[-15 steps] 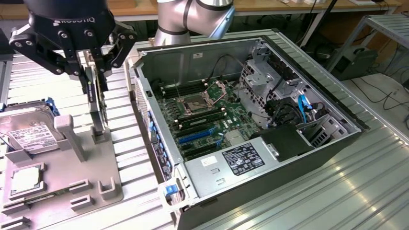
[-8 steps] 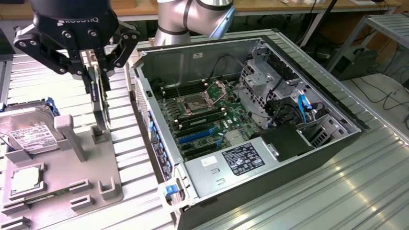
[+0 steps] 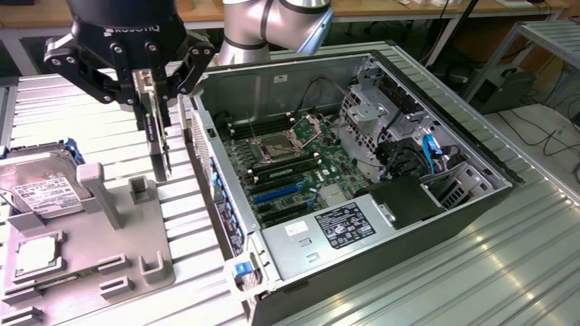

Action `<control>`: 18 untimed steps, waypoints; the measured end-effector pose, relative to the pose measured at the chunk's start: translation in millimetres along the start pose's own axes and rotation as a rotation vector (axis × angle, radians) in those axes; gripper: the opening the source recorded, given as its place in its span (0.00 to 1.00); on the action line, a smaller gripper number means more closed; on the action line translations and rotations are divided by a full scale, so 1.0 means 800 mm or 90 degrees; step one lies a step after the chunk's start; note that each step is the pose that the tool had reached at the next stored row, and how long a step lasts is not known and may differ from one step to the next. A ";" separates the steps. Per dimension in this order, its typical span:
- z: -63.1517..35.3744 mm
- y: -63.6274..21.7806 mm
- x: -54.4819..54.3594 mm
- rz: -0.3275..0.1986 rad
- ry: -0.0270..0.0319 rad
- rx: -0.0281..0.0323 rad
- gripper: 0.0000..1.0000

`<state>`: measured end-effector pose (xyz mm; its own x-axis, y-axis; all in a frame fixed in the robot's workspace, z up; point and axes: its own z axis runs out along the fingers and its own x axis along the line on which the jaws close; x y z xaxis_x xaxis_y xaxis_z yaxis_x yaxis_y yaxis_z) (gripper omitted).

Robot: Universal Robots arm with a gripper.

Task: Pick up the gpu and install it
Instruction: 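Pick up the gpu and move the gpu toward the slot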

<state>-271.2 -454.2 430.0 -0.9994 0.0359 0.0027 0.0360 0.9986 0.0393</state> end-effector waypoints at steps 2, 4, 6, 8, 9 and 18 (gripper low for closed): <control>0.000 0.000 -0.004 0.000 0.0000 0.0000 0.28; 0.000 0.000 -0.007 0.000 0.0000 0.0000 0.28; 0.001 0.000 -0.010 0.000 0.0000 0.0001 0.28; 0.001 0.000 -0.011 0.000 -0.0001 0.0010 0.28; 0.001 0.000 -0.012 0.000 -0.0001 0.0015 0.28; 0.001 0.001 -0.030 0.000 -0.0001 0.0025 0.28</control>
<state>-247.1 -454.2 429.6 -0.9994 0.0358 0.0025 0.0359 0.9987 0.0355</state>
